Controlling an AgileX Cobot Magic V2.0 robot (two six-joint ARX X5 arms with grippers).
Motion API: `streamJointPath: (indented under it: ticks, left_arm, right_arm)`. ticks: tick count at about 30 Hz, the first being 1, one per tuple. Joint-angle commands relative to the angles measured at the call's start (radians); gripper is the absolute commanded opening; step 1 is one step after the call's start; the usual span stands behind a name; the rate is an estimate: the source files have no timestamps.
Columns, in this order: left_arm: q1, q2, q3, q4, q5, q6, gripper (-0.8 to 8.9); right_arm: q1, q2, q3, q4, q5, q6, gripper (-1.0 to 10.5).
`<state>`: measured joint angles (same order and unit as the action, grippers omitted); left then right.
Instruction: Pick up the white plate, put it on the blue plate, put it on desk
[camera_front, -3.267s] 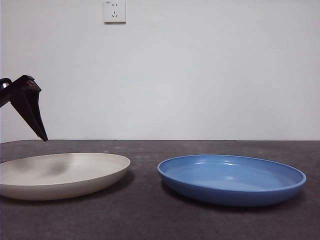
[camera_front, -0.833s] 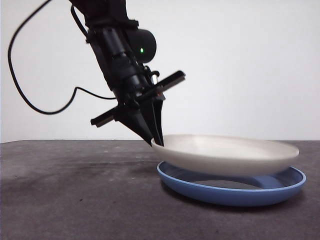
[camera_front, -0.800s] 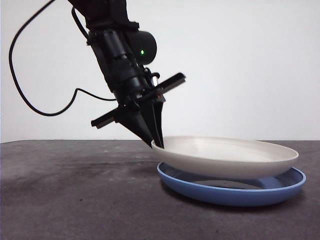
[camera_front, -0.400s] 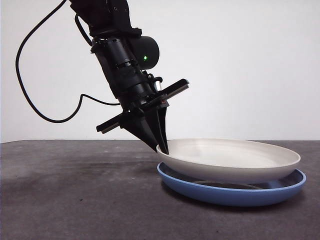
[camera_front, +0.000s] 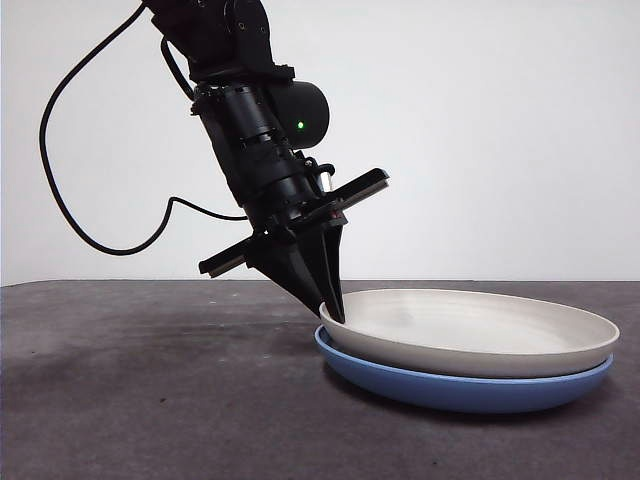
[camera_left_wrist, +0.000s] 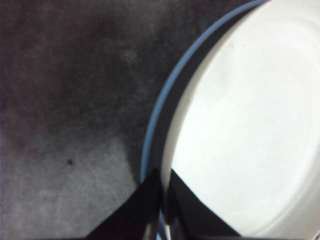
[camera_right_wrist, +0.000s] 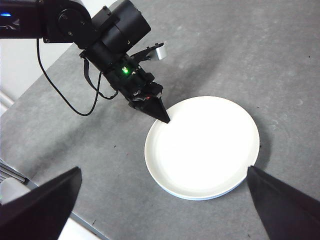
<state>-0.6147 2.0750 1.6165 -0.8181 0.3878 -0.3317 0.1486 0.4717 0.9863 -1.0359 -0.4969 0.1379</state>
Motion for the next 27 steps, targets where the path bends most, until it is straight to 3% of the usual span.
streamJointPath:
  ticks: [1,5,17,23,27]
  left_arm:
    - [-0.008,0.024,0.026,0.004,0.000,0.008,0.10]
    - [-0.007,0.024,0.026,0.003,0.000,0.026,0.25]
    - [-0.006,0.024,0.103,-0.034,0.001,0.055,4.46]
    - [-0.006,0.024,0.174,-0.109,0.001,0.083,5.72]
    - [-0.006,0.024,0.238,-0.209,0.001,0.124,6.05]
  right_arm:
    - [0.000,0.002,0.019,0.006,0.000,-0.008,5.9]
    - [0.000,0.002,0.019,0.006,0.000,-0.008,5.9]
    - [0.000,0.002,0.019,0.006,0.001,-0.008,5.9]
    - [0.000,0.002,0.019,0.007,0.001,-0.009,5.9]
    - [0.000,0.002,0.019,0.009,0.001,-0.010,5.9]
